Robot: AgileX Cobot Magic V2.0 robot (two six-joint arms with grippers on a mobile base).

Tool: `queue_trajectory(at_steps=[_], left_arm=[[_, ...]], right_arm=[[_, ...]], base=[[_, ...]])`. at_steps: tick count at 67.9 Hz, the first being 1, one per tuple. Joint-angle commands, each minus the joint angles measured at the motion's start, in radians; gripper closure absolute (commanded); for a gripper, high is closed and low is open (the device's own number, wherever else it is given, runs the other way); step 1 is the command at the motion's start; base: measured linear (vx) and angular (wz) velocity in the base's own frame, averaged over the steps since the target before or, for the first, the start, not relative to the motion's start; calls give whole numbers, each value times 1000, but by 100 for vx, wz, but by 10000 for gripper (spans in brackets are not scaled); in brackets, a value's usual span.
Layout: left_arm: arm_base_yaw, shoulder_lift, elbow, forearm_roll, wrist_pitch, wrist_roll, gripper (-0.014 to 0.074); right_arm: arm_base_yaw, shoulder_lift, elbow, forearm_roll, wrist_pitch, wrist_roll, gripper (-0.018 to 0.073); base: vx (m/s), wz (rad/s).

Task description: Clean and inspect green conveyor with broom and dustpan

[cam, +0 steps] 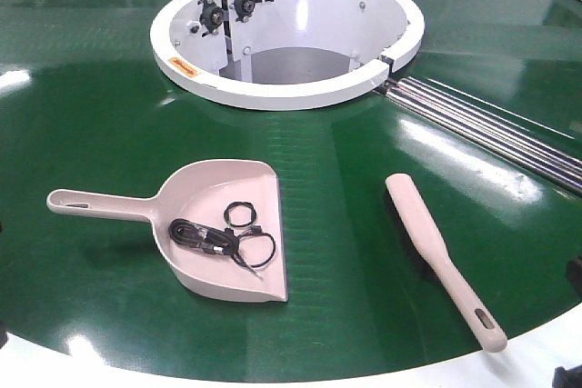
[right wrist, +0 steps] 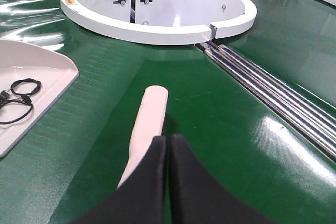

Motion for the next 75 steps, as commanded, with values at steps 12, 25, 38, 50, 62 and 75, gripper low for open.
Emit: queue_trajectory(at_steps=[12, 25, 38, 50, 62, 75], left_arm=[[-8, -11, -23, -18, -42, -2, 603], [-8, -11, -23, -18, -42, -2, 603], [-8, -11, -23, -18, -42, -2, 603], [-8, -14, -23, 32, -50, -2, 603], [15, -14, -23, 246, -101, -222, 603], [132, -72, -23, 327, -67, -308, 603]], right_arm=[[-1, 4, -26, -2, -82, -4, 563], [-1, 4, -25, -2, -83, -4, 563], [-1, 4, -25, -2, -83, -4, 563], [-1, 4, -25, -2, -83, -4, 563], [-1, 4, -25, -2, -83, -4, 563], [-1, 4, -25, -2, -83, -4, 563]], base=[[0, 0], [0, 0], [0, 0], [0, 0], [0, 0], [0, 0]])
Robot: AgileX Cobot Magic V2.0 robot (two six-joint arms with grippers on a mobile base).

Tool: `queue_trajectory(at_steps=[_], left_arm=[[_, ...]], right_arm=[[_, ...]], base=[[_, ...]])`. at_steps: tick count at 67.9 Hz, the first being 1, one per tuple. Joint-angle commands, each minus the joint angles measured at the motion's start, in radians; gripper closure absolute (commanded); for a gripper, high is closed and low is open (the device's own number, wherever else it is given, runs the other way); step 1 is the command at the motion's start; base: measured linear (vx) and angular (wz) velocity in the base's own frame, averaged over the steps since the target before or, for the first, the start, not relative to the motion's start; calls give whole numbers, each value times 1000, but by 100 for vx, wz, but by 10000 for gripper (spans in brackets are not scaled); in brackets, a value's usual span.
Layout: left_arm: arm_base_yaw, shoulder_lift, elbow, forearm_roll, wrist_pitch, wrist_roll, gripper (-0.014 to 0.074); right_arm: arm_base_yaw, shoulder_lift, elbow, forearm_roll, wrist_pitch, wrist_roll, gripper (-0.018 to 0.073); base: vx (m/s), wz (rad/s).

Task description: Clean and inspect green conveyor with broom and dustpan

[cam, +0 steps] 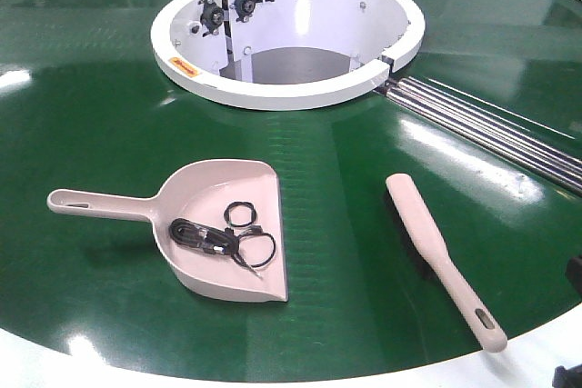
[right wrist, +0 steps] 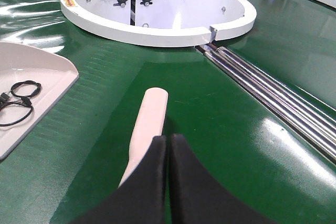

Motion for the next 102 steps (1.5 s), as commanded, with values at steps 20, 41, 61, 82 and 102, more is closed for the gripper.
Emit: queue_trajectory(at_steps=[20, 41, 61, 82, 102], left_arm=[[170, -232, 145, 17, -26, -76, 603], [168, -457, 402, 219, -101, -281, 603], [165, -484, 402, 245, -81, -355, 603], [165, -484, 402, 245, -81, -355, 603], [165, -484, 402, 245, -81, -355, 603]], right_arm=[[-1, 4, -25, -2, -77, -4, 563], [-1, 4, -25, -2, -77, -4, 563], [-1, 4, -25, -2, -77, -4, 563], [-1, 4, -25, -2, -77, -4, 563], [-1, 4, -25, -2, -77, -4, 563]], base=[[0, 0], [0, 0], [0, 0], [0, 0], [0, 0]])
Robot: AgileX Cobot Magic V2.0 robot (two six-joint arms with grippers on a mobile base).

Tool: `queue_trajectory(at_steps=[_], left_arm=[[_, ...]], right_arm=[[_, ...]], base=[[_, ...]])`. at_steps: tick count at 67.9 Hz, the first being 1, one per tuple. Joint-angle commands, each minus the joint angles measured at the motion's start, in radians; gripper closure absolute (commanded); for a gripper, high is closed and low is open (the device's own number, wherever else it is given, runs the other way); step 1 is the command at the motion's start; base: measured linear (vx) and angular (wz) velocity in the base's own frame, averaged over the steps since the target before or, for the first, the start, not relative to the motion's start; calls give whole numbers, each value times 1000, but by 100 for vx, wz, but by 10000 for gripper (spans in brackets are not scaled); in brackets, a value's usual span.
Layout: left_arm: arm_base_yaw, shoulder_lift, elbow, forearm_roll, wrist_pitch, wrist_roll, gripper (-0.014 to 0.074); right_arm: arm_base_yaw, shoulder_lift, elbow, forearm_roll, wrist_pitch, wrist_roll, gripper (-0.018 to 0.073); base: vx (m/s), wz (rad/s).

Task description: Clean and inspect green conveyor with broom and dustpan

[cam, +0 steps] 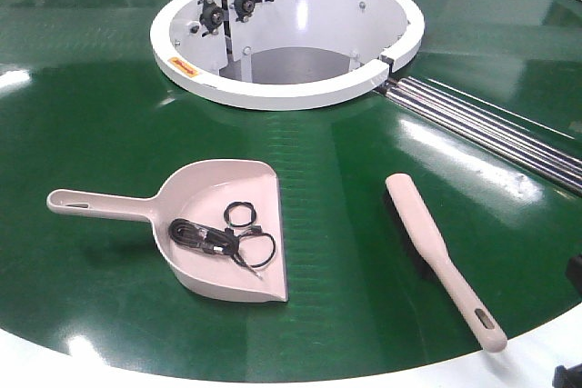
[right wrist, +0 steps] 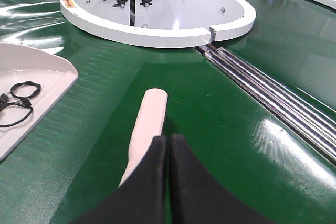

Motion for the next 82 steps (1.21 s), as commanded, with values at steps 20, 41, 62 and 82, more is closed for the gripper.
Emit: queue_trajectory(at_steps=[20, 41, 62, 82], left_arm=[[-3, -14, 19, -3, -68, -8, 603], [-3, -14, 19, -3, -67, -8, 603], [-3, -14, 19, -3, -67, -8, 603], [-3, -14, 19, -3, -67, -8, 603]], right_arm=[[-7, 5, -17, -10, -95, -33, 563], [-155, -127, 90, 20, -223, -12, 563], [-155, -365, 290, 26, -259, -11, 563], [-155, -370, 332, 48, -261, -5, 563]], base=[[0, 0], [0, 0], [0, 0], [0, 0]])
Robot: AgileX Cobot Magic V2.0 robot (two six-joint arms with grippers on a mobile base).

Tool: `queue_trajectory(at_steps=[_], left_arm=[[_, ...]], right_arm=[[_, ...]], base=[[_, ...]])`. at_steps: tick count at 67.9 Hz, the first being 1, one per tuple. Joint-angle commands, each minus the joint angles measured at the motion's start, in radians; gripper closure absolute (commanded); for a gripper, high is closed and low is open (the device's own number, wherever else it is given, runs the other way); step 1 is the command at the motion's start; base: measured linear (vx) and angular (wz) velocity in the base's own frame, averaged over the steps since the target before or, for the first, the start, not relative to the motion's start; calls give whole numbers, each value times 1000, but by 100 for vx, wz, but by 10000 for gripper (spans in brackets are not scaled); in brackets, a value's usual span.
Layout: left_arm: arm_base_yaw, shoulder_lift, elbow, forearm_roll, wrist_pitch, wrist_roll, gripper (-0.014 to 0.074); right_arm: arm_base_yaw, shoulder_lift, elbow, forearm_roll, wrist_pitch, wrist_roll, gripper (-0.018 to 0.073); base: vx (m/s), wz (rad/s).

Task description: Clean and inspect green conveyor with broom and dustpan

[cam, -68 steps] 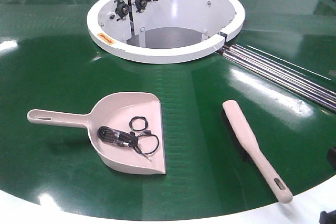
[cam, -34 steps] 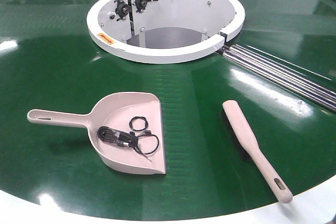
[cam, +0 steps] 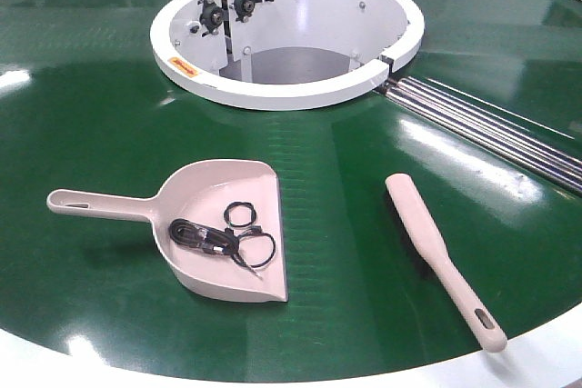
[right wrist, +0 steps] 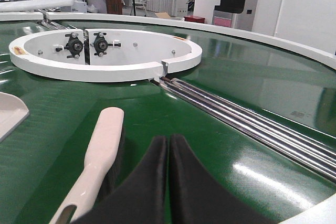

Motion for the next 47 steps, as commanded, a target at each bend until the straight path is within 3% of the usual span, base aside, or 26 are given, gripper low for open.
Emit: queue_trajectory(at_steps=[1, 47], left_arm=[[-3, -14, 19, -3, -73, -8, 603], [-3, -14, 19, -3, -73, -8, 603]], right_arm=[[-8, -10, 18, 0, -73, -1, 563], [-8, -10, 18, 0, -73, -1, 563]], base=[[0, 0], [0, 0]])
